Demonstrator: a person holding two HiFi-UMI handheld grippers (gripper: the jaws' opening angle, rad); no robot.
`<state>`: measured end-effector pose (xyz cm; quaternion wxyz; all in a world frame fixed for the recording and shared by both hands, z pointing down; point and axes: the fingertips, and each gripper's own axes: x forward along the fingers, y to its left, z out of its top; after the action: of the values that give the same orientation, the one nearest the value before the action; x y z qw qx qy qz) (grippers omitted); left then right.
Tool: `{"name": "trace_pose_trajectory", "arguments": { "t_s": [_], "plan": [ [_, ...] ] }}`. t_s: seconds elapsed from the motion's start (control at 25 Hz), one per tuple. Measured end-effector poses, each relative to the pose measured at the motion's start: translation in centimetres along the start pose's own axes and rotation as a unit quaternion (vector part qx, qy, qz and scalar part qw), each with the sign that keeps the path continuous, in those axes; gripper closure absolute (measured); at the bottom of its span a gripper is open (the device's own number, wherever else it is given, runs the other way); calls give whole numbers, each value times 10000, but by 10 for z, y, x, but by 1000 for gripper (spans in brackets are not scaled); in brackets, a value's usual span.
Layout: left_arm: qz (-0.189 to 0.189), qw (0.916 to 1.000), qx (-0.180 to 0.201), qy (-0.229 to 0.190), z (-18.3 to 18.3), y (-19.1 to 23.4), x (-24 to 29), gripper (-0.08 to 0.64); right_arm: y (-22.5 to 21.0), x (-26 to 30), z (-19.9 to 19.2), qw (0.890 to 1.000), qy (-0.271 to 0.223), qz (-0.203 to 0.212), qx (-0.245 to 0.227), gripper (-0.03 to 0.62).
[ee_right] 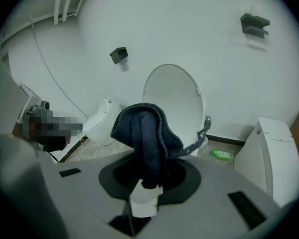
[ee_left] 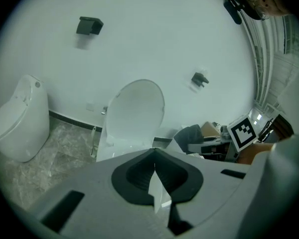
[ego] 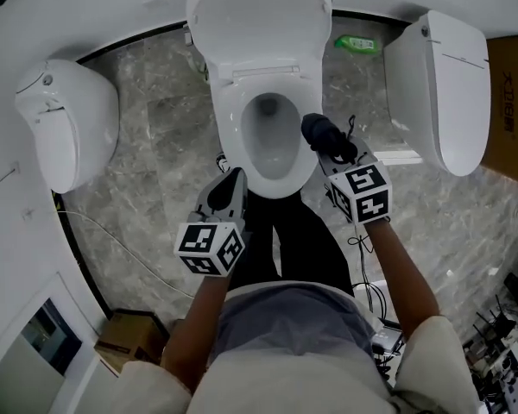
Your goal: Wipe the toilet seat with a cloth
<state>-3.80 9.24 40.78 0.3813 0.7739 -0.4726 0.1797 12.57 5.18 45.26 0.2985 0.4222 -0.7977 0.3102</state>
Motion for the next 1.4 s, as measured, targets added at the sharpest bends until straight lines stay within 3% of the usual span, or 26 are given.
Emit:
{"name": "trace_pose_trajectory", "arguments": {
  "t_s": [0.16, 0.56, 1.04, 1.4],
  "plan": [
    [-53, 9987, 370, -335, 30, -17, -14, 551, 11, -34, 24, 9996, -273, 96, -6, 523],
    [-207, 9922, 650, -1044, 90, -62, -74, 551, 39, -125, 55, 9967, -754, 304, -18, 523],
    [-225, 9830, 846, -1615, 120, -98, -123, 551, 57, -206, 87, 9880, -1503, 307, -193, 523],
    [-246, 9694, 1256, -2093, 145, -121, -162, 551, 75, -246, 98, 9799, -1944, 368, -244, 523]
  ]
}}
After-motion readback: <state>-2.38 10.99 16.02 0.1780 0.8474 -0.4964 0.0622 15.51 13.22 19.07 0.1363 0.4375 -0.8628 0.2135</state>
